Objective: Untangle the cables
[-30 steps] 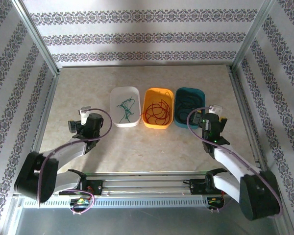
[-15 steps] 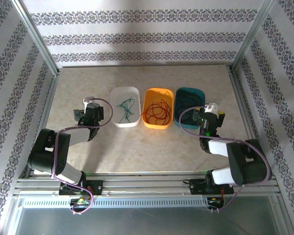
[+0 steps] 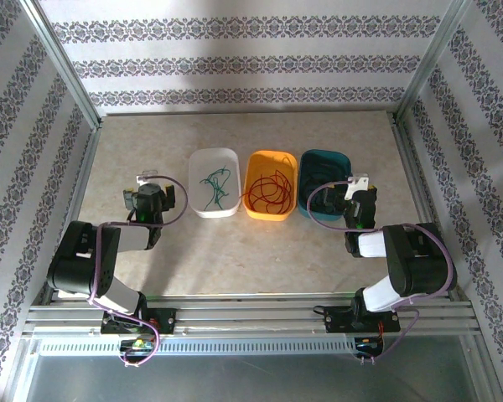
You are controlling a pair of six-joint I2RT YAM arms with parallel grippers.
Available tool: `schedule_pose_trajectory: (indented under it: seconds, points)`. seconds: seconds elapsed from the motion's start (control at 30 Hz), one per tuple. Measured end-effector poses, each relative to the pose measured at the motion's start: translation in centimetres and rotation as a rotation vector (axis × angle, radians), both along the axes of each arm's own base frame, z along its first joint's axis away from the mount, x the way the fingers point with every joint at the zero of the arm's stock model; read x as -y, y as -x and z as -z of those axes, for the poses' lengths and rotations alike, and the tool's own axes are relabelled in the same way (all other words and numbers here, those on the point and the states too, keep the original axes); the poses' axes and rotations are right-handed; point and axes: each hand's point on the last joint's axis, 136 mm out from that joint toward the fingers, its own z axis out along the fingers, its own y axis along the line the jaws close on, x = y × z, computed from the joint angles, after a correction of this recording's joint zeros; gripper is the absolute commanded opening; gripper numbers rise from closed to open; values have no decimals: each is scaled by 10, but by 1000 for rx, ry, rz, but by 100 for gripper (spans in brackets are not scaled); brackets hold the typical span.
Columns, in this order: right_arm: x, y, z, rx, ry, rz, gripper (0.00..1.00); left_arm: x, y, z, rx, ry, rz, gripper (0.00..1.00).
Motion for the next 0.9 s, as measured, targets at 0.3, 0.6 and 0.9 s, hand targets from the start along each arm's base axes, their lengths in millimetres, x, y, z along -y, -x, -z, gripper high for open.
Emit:
schedule_pose_trajectory:
  seconds: [0.3,0.6,0.9]
  points:
    - [4,-7,-7,12,-6,4,98,8,0,10,51,51,92,99]
    - [4,-8,-9,17,-6,4,98,10,-3,5,73,61,109,99]
    - [2,-9,-9,17,-12,-11,98,10,-4,5,74,66,115,99]
